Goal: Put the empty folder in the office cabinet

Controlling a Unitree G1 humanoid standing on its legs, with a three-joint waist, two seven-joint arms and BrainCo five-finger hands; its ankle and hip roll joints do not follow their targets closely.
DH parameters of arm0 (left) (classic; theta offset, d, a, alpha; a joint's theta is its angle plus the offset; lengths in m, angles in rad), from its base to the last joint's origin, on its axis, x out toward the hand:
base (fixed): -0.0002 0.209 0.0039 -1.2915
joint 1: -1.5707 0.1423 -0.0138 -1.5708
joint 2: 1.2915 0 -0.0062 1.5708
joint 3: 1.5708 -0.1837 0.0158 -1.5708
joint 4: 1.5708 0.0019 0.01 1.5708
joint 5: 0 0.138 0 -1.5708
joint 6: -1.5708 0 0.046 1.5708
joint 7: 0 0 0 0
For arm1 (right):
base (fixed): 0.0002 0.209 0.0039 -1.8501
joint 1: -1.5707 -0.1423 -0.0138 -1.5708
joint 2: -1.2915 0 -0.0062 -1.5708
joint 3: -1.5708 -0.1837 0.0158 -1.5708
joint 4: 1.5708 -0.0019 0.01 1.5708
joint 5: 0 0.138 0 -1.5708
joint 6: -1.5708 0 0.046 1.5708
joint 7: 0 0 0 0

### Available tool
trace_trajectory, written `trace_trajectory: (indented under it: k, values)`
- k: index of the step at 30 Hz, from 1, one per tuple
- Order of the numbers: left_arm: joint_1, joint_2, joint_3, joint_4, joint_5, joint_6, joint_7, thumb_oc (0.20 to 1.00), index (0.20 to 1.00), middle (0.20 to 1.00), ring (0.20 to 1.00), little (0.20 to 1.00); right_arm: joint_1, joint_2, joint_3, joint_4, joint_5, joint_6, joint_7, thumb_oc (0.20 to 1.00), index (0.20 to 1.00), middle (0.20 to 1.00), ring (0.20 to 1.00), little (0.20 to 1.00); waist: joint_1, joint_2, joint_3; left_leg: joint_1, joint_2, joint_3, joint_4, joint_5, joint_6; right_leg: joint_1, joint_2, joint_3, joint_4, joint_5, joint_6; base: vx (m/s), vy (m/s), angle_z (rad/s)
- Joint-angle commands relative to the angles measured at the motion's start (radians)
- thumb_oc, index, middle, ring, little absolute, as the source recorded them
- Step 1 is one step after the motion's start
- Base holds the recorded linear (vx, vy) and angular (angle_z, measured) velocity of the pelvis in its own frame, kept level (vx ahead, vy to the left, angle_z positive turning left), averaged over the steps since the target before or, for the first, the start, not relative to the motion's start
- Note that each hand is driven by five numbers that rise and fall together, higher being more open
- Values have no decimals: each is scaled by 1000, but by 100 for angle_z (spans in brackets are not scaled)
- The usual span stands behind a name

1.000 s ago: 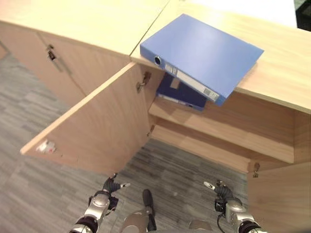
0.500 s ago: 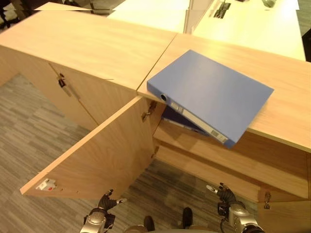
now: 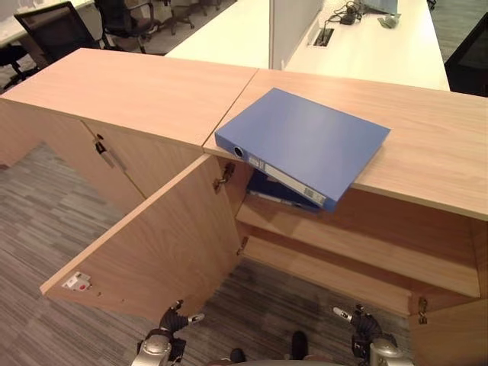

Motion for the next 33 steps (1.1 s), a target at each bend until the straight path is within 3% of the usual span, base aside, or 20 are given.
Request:
trace_trajectory:
  k: [1,4,8,10,12,15,20,22,23,24,25,28,30,33]
  values:
    - [-75,1,-3,22,23,-22,5,1000,1000,1000,1000,1000,-45,-35,-3,-27,-9,-29,-2,1000,1000,1000,1000,1000,-19,-33,36,-34,72,-40,65,58,-101,120,-32,4,63,-166,70,-107,-74,-1]
    - [-89,0,-10,8,9,-26,7,1000,1000,1000,1000,1000,-65,-52,11,-33,-16,-36,-9,1000,1000,1000,1000,1000,-7,-54,74,-97,68,-120,183,24,-109,91,-23,16,85,-157,52,-151,-64,-5]
    - [-88,0,-24,7,9,-28,8,1000,1000,1000,1000,1000,-82,-61,29,-27,-16,-37,-8,1000,1000,1000,1000,1000,17,-85,74,-118,0,-333,260,-58,-103,69,-15,58,82,-131,53,-56,-25,-42]
    - [-89,1,-34,9,17,-28,6,1000,1000,1000,1000,1000,-85,-61,30,-27,-15,-35,-4,1000,1000,1000,1000,1000,6,-84,68,-98,-10,-387,265,-82,-98,63,-14,82,83,-127,56,-8,109,-48]
    - [-91,4,-40,4,22,-30,0,1000,1000,1000,1000,1000,-83,-61,26,-27,-11,-33,-2,1000,1000,1000,1000,1000,-3,-78,65,-80,-6,-382,247,-94,-95,61,-12,95,88,-123,60,-16,165,-48]
    - [-96,19,-50,-2,53,-28,-7,1000,1000,1000,1000,1000,-88,-54,19,-20,1,-33,4,1000,1000,1000,1000,1000,-26,-74,53,-39,14,-322,186,-102,-83,40,-15,121,86,-106,72,-67,184,-35]
    - [-111,75,-58,-47,87,-30,-11,1000,1000,1000,1000,1000,-89,-10,17,-41,21,-33,6,1000,1000,1000,1000,1000,-43,-99,66,-33,-11,-228,92,-82,-64,-64,-27,153,74,-20,128,-181,195,-65]
    - [-118,81,-57,-45,86,-31,-12,1000,1000,1000,1000,1000,-91,-3,15,-40,26,-33,7,1000,1000,1000,1000,1000,-45,-103,70,-38,-15,-217,80,-72,-61,-81,-27,155,75,-15,137,-173,112,-48]
    - [-136,95,-53,-45,79,-29,-11,1000,1000,1000,1000,1000,-109,12,14,-37,32,-31,7,1000,1000,1000,1000,1000,-53,-104,90,-60,-17,-206,70,-54,-52,-135,-20,150,120,-13,161,-183,67,-42]
    - [-137,95,-52,-44,78,-29,-11,1000,1000,1000,1000,1000,-110,12,14,-36,32,-31,7,1000,1000,1000,1000,1000,-52,-104,89,-62,-18,-205,70,-54,-52,-138,-20,151,124,-15,162,-382,121,-45]
    - [-149,107,-54,-47,73,-33,-9,1000,1000,1000,1000,1000,-120,18,26,-42,32,-34,7,1000,1000,1000,1000,1000,-34,-96,99,-100,-6,-175,85,-37,-45,-140,-33,85,194,-65,156,-207,53,-30]
    - [-145,114,-50,-49,71,-33,-9,1000,1000,1000,1000,1000,-117,24,33,-44,24,-35,9,1000,1000,1000,1000,1000,-18,-93,89,-126,1,-162,82,-14,-43,-106,-61,28,234,-102,135,-175,36,-36]
    - [-128,104,-36,-39,67,-35,-11,1000,1000,1000,1000,1000,-103,29,22,-33,1,-33,9,1000,1000,1000,1000,1000,13,-100,54,-132,-3,-152,69,1,-48,0,-113,37,219,-114,132,-83,5,-27]
    - [-119,95,-30,-27,63,-36,-14,1000,1000,1000,1000,1000,-87,29,11,-18,-3,-28,11,1000,1000,1000,1000,1000,22,-116,35,-120,-14,-141,59,5,-49,35,-128,38,157,-105,139,68,-12,-18]
